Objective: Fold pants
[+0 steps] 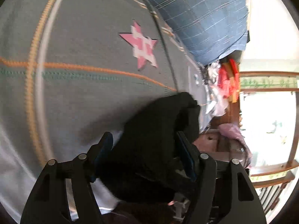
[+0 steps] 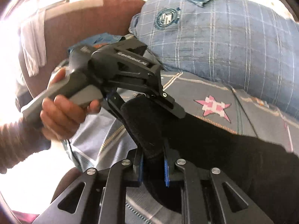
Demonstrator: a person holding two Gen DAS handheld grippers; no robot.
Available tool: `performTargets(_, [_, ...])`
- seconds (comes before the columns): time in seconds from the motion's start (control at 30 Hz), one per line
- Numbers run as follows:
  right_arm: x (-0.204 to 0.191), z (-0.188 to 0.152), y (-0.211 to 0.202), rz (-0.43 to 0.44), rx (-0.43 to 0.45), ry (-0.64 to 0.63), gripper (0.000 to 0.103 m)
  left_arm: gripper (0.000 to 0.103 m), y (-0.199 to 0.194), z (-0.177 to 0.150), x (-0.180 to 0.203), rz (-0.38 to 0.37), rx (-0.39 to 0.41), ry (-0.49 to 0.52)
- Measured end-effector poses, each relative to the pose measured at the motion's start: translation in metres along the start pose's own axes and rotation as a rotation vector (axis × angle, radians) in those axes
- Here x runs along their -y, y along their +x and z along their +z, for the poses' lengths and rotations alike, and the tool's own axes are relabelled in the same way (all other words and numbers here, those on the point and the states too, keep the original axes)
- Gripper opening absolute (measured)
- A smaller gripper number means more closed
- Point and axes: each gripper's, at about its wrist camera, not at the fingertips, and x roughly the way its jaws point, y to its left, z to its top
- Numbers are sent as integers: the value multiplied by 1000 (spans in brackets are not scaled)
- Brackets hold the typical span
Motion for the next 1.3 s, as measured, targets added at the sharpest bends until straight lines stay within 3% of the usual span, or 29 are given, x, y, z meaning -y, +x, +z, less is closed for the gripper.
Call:
performTargets(0.03, [4, 0, -2, 9, -2, 21, 15, 48, 1, -4, 6, -7, 13, 6])
performTargets(0.07, [7, -2, -5, 20, -2, 43, 15, 28, 1, -8, 12, -13, 18, 8])
performTargets(0.1, [13, -4, -9, 40, 1, 76, 15, 26, -1, -11, 18, -9, 30, 6])
performTargets(0.33, [52, -16, -55, 169, 94, 289, 16, 25, -1, -35, 91, 57, 119, 107])
performTargets(0.53, [100, -33, -100, 180, 211, 443, 16, 26, 38, -32, 162, 137, 113, 210])
performTargets(0.7, [154, -62, -133, 128, 279, 590, 16, 26, 106, -17, 212, 186, 33, 246])
performTargets(0.87, [210, -113, -142, 110, 302, 815, 16, 26, 198, -8, 242, 344, -82, 295])
performTargets(1.0, [241, -148, -138, 129, 310, 954, 16, 32, 239, -9, 252, 456, -99, 340])
performTargets(1.1, [252, -161, -131, 166, 316, 989, 19, 59, 245, -12, 261, 446, -103, 351])
performTargets(1.3, [262, -169, -131, 207, 314, 1009, 23, 61, 224, -21, 285, 437, -79, 410])
